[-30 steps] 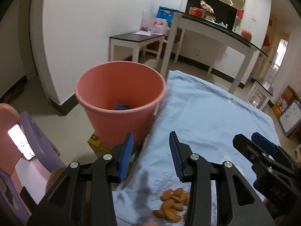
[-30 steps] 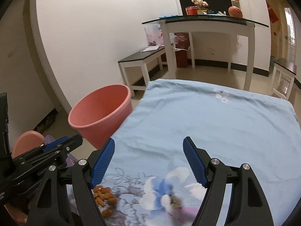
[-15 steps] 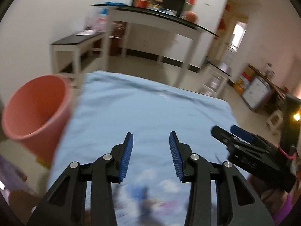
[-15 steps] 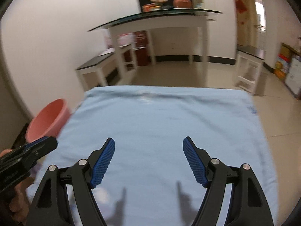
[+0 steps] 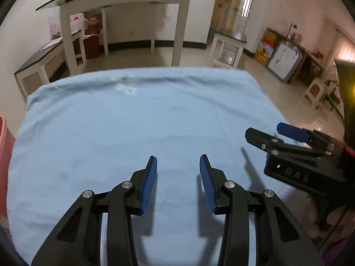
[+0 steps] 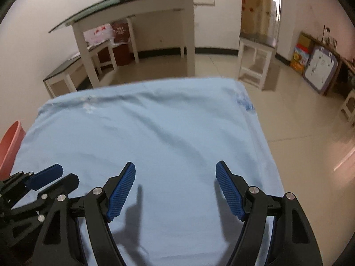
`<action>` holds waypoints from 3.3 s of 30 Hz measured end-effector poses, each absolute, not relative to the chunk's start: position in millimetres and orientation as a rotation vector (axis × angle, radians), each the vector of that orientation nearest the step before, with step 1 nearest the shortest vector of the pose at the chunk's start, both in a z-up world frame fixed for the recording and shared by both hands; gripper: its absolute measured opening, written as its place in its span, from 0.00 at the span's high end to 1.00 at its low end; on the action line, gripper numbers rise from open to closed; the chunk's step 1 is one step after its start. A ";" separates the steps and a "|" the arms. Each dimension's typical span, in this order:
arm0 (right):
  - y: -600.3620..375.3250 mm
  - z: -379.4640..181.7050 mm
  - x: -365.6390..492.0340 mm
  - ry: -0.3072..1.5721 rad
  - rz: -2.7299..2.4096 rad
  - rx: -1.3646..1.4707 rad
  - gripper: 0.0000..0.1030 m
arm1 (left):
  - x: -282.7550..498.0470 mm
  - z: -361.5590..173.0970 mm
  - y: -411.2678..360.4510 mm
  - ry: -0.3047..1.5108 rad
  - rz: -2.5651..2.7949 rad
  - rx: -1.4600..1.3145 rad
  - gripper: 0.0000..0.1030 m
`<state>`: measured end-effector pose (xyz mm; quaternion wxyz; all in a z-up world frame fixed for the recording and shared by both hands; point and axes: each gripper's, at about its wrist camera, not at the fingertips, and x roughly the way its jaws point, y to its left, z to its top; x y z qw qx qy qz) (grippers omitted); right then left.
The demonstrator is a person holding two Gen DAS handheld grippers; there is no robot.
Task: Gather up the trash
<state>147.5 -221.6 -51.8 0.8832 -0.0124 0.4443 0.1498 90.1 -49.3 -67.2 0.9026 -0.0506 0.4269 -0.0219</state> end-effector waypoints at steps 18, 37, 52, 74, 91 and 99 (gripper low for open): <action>-218.5 -66.1 153.7 0.992 0.184 -0.117 0.04 | 103.7 -76.6 -76.2 0.943 -0.088 0.016 0.36; -219.2 -66.6 153.3 0.992 0.183 -0.117 0.04 | 103.5 -75.9 -72.5 0.957 -0.044 0.000 0.21; -218.8 -65.9 140.8 0.987 0.159 -0.107 0.04 | 101.4 -74.5 -68.0 0.955 -0.066 0.007 0.19; -223.2 -66.7 152.9 0.988 0.261 -0.153 0.03 | 104.8 -75.0 -65.8 0.968 0.020 -0.030 0.15; -221.8 -66.9 155.4 0.987 0.272 -0.160 0.03 | 104.3 -75.7 -68.0 0.972 0.031 -0.035 0.12; -222.4 -67.1 154.1 0.987 0.271 -0.160 0.03 | 104.5 -75.8 -67.9 0.972 0.031 -0.034 0.12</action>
